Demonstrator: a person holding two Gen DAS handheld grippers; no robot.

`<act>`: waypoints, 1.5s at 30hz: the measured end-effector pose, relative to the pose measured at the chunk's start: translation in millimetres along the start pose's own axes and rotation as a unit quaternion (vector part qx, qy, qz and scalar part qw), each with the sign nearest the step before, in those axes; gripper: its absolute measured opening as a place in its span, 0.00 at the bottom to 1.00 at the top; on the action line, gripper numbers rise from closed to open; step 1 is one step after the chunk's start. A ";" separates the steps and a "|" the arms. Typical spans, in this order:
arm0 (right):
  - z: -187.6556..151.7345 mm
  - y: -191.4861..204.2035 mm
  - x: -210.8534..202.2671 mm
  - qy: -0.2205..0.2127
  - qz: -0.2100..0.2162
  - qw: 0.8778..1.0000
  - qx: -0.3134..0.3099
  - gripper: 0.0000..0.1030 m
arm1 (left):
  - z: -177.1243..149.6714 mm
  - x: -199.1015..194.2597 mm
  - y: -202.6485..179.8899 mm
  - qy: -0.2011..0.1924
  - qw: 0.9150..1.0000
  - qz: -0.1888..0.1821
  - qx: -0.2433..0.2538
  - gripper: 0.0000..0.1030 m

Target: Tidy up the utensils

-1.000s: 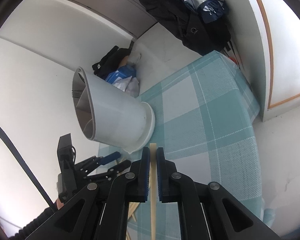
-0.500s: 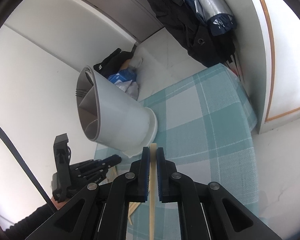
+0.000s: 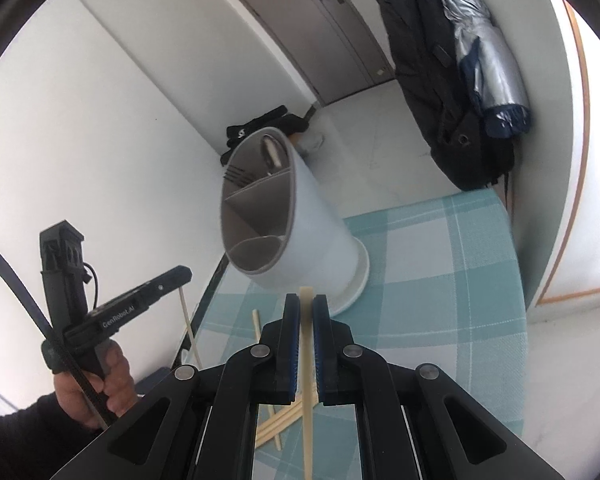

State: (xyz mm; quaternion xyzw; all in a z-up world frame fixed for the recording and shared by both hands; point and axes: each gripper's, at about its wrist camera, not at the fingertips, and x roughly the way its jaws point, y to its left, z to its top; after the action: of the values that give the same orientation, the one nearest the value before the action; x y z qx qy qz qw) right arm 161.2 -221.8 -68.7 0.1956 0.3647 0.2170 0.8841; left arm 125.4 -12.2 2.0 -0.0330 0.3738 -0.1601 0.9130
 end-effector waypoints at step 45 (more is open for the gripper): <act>132.7 109.2 -82.8 -0.173 -0.024 0.975 -0.135 0.05 | 151.5 -62.8 -9.2 -0.126 0.988 -0.070 -0.053 0.01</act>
State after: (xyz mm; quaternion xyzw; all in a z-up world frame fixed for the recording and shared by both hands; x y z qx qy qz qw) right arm 178.8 -199.7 119.9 0.0996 0.1780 0.2055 0.9572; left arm 185.9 -10.0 154.7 -0.1277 0.2606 -0.1978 0.9363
